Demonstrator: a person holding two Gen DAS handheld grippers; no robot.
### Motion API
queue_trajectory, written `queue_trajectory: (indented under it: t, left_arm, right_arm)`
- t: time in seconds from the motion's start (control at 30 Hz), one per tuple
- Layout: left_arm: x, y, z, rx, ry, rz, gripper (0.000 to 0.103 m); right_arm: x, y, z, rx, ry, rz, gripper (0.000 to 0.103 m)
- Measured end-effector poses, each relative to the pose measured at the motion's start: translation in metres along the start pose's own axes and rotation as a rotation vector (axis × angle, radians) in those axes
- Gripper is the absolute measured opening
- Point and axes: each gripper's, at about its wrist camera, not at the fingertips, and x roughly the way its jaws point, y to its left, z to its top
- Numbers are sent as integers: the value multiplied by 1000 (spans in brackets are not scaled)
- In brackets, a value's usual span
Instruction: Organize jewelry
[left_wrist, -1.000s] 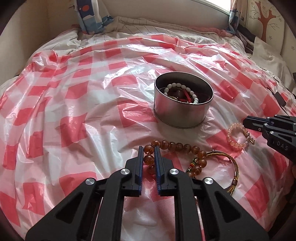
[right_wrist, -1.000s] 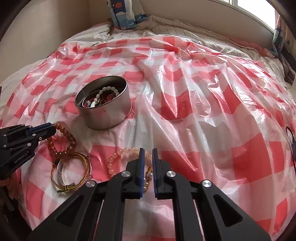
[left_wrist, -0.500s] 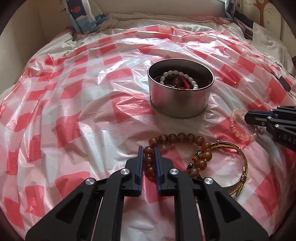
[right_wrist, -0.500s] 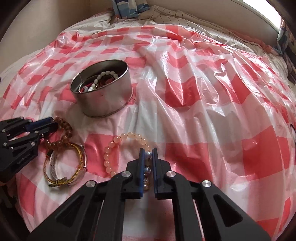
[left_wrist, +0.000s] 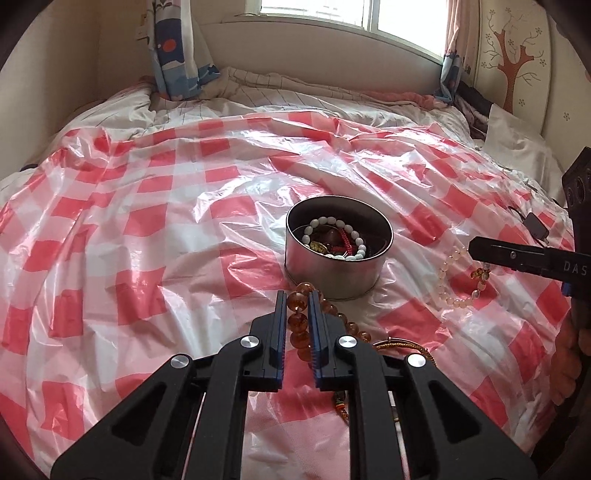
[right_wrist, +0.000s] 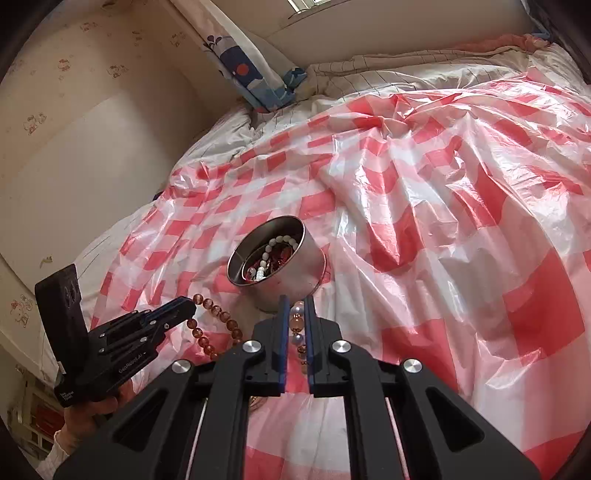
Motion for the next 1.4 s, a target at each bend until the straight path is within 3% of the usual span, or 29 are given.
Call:
queue_trajectory:
  t: [0.7,0.77,0.93,0.97,1.07,1.17,1.27,1.33,1.37,1.4]
  left_arm:
    - [2,-2,-1,28,13,46,10]
    - [9,1,-3,15,47,63,10]
    - [24,11,-10,-15,130,102,11]
    - [26,12,-11,-18,139,109,11]
    - [28,13,-13,-10,146,139,18]
    - [28,14,-12,2,125,188,39]
    - [37,13,-14,17,161,199,46]
    - [45,9,-17,50,194,205,44]
    - [45,5,-16,71,201,176,22]
    - [44,1,-16,79,208,151,12]
  right_arm:
    - [-1,6,1,-8,-6,56,8]
    - [1,5,1,-7,6,36,8]
    - [18,-3,-6,-18,90,-122,9]
    - [21,-4,-7,-26,103,-145,13]
    - [28,-2,-11,-64,128,-222,45]
    - [33,0,-15,-106,146,-291,49]
    - [40,0,-18,-146,164,-367,53]
    - [49,1,-23,-174,206,-398,53]
    - [54,3,-27,-199,222,-416,50]
    - [56,6,-28,-224,225,-423,45]
